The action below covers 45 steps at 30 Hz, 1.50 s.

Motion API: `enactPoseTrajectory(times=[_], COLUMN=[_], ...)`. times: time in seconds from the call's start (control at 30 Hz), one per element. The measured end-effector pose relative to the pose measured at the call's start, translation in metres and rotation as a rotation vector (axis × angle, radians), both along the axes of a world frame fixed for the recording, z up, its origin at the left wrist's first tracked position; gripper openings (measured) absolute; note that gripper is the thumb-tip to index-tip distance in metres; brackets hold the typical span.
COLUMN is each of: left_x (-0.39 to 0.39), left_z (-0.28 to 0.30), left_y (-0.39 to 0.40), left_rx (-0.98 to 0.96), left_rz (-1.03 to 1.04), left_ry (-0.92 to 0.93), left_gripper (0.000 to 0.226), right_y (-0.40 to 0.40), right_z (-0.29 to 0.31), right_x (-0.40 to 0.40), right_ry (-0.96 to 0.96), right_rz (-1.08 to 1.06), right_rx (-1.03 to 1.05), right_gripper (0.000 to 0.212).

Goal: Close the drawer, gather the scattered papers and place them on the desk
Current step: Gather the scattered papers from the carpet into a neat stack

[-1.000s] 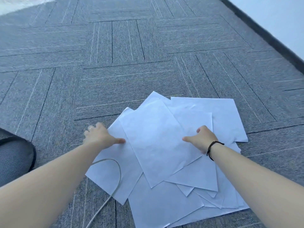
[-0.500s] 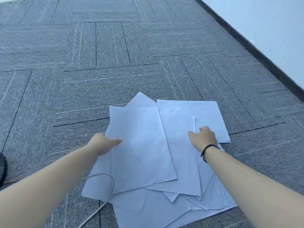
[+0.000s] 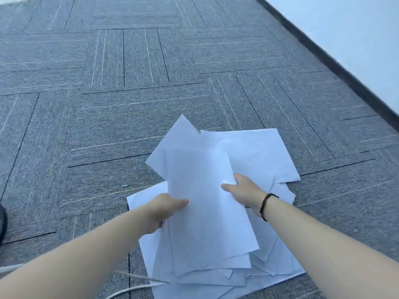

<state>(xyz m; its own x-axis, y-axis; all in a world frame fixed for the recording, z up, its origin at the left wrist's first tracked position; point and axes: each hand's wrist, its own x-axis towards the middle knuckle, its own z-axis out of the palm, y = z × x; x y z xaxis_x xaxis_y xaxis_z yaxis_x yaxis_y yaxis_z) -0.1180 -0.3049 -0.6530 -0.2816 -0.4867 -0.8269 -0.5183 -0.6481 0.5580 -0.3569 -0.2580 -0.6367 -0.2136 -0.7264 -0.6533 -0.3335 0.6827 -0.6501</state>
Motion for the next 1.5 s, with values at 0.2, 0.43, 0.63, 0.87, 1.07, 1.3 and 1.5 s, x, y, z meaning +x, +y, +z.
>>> enactPoseTrajectory(times=[0.2, 0.43, 0.63, 0.87, 1.07, 1.3, 1.5], left_x=[0.052, 0.087, 0.077, 0.064, 0.050, 0.047, 0.046], left_z=[0.009, 0.007, 0.010, -0.003, 0.010, 0.008, 0.008], left_y=[-0.016, -0.031, -0.030, 0.002, -0.009, -0.037, -0.037], left_rx=[0.033, 0.083, -0.002, 0.144, -0.034, -0.229, -0.145], left_rz=[-0.231, 0.179, 0.244, -0.063, 0.228, 0.532, 0.464], left_ry=[-0.008, 0.099, 0.136, 0.108, 0.100, 0.081, 0.104], left_gripper=[0.022, 0.025, 0.022, 0.044, 0.031, 0.025, 0.026], right_y=[0.000, 0.027, 0.031, -0.005, 0.004, 0.005, 0.001], right_z=[-0.006, -0.021, -0.006, 0.003, -0.021, -0.007, -0.012], right_x=[-0.052, -0.041, 0.019, 0.007, 0.015, -0.019, 0.006], right_ry=[0.741, 0.907, 1.088, 0.073, 0.054, -0.088, -0.401], right_rz=[0.105, 0.344, 0.396, -0.628, -0.515, -0.314, -0.357], right_rx=[-0.074, 0.119, -0.087, -0.133, -0.149, -0.012, 0.001], right_gripper=[0.074, 0.088, 0.075, 0.084, 0.032, 0.026, 0.052])
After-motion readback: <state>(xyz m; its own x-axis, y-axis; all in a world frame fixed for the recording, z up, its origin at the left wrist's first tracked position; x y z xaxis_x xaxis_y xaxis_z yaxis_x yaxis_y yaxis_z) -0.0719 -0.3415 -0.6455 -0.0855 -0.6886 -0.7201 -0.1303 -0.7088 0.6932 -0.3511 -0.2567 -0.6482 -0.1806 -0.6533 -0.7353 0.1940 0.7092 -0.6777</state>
